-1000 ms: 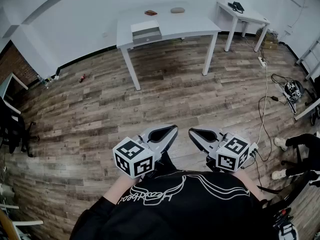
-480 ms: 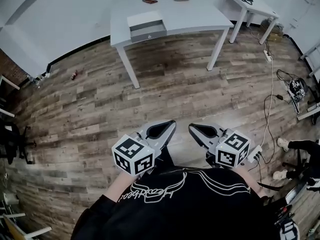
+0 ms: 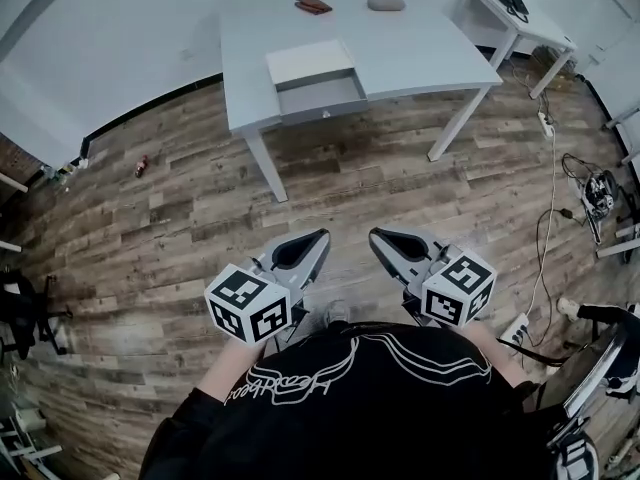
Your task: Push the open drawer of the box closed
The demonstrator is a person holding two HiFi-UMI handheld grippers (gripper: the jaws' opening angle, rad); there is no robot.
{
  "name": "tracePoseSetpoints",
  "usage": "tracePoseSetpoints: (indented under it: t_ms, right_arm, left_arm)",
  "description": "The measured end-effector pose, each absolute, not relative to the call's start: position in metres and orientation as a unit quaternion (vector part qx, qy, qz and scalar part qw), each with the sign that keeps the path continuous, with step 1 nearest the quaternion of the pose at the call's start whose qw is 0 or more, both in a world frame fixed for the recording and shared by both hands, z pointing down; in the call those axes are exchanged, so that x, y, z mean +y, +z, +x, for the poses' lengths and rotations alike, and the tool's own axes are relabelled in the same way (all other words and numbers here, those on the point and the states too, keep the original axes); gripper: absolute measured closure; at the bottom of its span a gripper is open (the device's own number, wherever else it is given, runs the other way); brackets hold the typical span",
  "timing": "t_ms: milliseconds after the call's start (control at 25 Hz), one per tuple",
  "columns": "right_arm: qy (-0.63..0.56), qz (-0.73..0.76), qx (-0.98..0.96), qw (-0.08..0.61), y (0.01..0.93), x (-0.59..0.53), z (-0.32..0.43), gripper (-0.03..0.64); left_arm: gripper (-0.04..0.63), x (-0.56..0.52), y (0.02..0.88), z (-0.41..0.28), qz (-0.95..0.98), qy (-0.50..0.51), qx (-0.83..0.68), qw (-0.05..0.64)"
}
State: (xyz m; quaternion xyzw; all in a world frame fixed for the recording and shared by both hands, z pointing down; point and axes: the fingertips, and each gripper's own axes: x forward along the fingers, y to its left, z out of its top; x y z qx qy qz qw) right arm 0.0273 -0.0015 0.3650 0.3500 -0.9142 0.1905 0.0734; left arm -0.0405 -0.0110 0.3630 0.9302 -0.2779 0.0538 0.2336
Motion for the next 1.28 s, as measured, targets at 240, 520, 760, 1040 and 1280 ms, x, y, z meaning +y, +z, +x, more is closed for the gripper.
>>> tracePoseSetpoints:
  t_ms: [240,520,760,1040,1280]
  right_arm:
    - [0.182,0.384,-0.902,0.078,0.375,-0.061,0.029,0.606]
    - [0.186,0.394,-0.895,0.091,0.406,-0.129,0.037,0.606]
    - [0.17,0.425,-0.881,0.118,0.435,-0.22,0.042,0.603]
    - [0.187,0.419,-0.87,0.18,0.495,-0.302,0.025,0.543]
    - [0.2,0.415,-0.861,0.218,0.538,-0.343,0.014,0.535]
  left_arm:
    - [0.588,-0.061,0.364,-0.057,0.925,0.053,-0.289,0.241]
    - [0.588,-0.117,0.379,-0.062,0.916,0.064,-0.312,0.243]
    - [0.588,-0.183,0.393,-0.074,0.904,0.073,-0.337,0.255]
    - [0.588,-0.253,0.424,-0.079,0.888,0.084,-0.347,0.289]
    - [0.588,-0.284,0.45,-0.088,0.878,0.095,-0.354,0.309]
